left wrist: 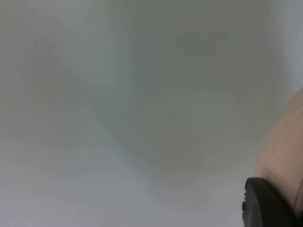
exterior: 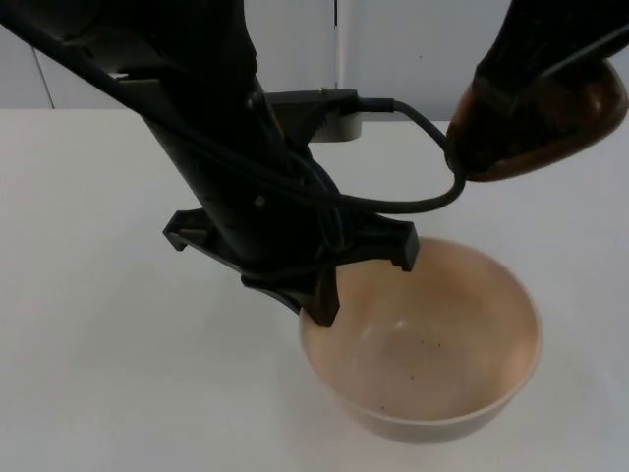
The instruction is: Pick up the bowl with the left hand and pour the coffee beans from the cup into the bowl with the right hand.
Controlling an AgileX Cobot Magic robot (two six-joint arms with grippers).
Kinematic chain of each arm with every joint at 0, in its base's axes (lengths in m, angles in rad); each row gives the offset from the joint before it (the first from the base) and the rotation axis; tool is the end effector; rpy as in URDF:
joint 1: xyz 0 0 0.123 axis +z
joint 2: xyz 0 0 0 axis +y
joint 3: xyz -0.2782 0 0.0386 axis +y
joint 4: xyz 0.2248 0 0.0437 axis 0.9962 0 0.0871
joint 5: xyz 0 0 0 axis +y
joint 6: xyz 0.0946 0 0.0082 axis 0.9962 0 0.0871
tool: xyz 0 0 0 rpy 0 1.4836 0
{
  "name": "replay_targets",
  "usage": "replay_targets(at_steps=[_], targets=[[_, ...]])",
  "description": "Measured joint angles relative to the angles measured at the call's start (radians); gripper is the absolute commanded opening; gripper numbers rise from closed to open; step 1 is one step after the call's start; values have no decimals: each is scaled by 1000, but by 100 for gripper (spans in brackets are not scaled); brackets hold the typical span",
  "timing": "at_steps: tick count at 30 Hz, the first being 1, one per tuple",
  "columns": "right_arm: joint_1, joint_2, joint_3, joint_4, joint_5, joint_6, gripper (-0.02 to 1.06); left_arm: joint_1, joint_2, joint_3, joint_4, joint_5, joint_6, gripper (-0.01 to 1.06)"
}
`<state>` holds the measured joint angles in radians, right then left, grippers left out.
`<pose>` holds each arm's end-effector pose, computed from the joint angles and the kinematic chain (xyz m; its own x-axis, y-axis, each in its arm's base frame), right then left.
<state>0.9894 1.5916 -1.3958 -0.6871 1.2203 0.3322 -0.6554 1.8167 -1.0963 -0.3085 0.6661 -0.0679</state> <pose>0.2111 0.2182 0.3274 -0.5506 -0.7537 -0.3589 -0.5334 0.6484 -0.5432 0.2507 -0.2152 0.1787 -0.9195 0.3249 -0.2211 0.3767 0.8890 -0.2604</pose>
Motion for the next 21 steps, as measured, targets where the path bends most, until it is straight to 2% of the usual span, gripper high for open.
replay_targets(at_steps=[9,21], targets=[[1,0,0,-10,0,-67,0,0,0,0,0,0,0,0],[4,0,0,-30,0,-105,0,0,0,0,0,0,0,0]])
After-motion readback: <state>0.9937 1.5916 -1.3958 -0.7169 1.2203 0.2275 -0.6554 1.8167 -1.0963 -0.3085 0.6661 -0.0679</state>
